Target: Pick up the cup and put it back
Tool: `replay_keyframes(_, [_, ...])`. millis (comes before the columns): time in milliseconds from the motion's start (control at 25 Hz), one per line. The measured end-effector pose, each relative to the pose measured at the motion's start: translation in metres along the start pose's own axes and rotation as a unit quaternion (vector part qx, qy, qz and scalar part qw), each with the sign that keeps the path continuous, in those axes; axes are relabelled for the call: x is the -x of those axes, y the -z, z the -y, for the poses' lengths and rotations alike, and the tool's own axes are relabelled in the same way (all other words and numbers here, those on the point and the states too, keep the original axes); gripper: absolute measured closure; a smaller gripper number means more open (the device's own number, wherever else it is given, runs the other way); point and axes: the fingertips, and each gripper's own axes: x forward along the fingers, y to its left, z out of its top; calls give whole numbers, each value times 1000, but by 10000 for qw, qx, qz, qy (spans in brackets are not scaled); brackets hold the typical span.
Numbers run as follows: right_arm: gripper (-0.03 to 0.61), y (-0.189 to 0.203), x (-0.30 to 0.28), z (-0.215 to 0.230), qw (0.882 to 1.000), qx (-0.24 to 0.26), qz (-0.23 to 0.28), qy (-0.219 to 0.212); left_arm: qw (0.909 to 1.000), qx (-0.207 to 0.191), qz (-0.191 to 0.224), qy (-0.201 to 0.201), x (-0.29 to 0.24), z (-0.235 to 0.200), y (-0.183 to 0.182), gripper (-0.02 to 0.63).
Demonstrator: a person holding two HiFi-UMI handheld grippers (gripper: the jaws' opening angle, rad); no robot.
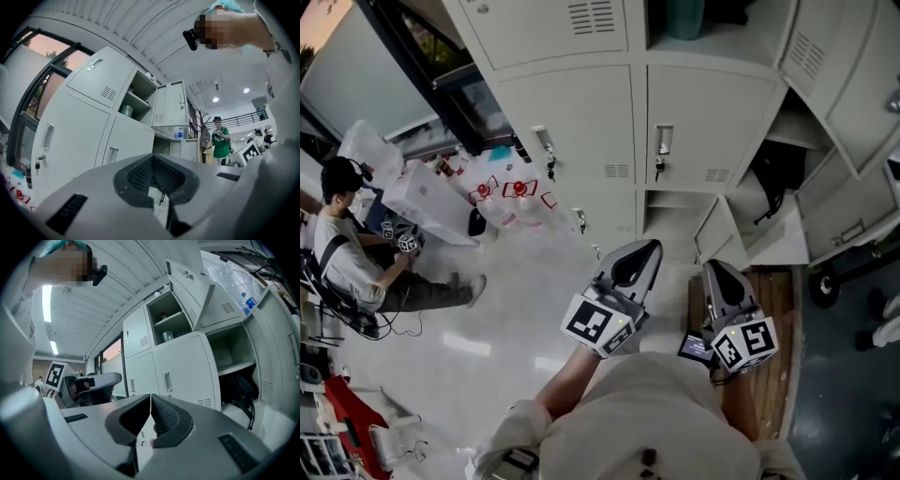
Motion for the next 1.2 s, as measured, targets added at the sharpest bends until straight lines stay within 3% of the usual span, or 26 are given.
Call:
replay_keyframes(280, [552,-51,-87,30,9994,192,239,174,9990,-96,136,410,-68,-60,-40,606])
replay_keyframes(520, [549,-125,-143,43,9955,595,664,311,9964,-185,202,803,-103,-95,-81,605])
replay_keyframes(600, [487,-155,-158,42,9931,869,761,216,9955,-150,277,890,-113,-103,-95,606])
replay_keyframes(680, [355,-185,-171,40,9900,1140,821,150,9941,-154,374,1008,-121,-106,-109,605])
replay_keyframes(800, [291,-230,-190,42,9846,1484,897,200,9914,-261,495,1181,-129,-104,-131,605])
replay_keyframes(1000, [266,-294,-228,60,9855,1474,779,304,9897,-319,606,1253,-140,-107,-159,605])
replay_keyframes(1200, [261,-330,-270,88,9912,1261,353,202,9876,-419,754,1314,-146,-102,-176,605])
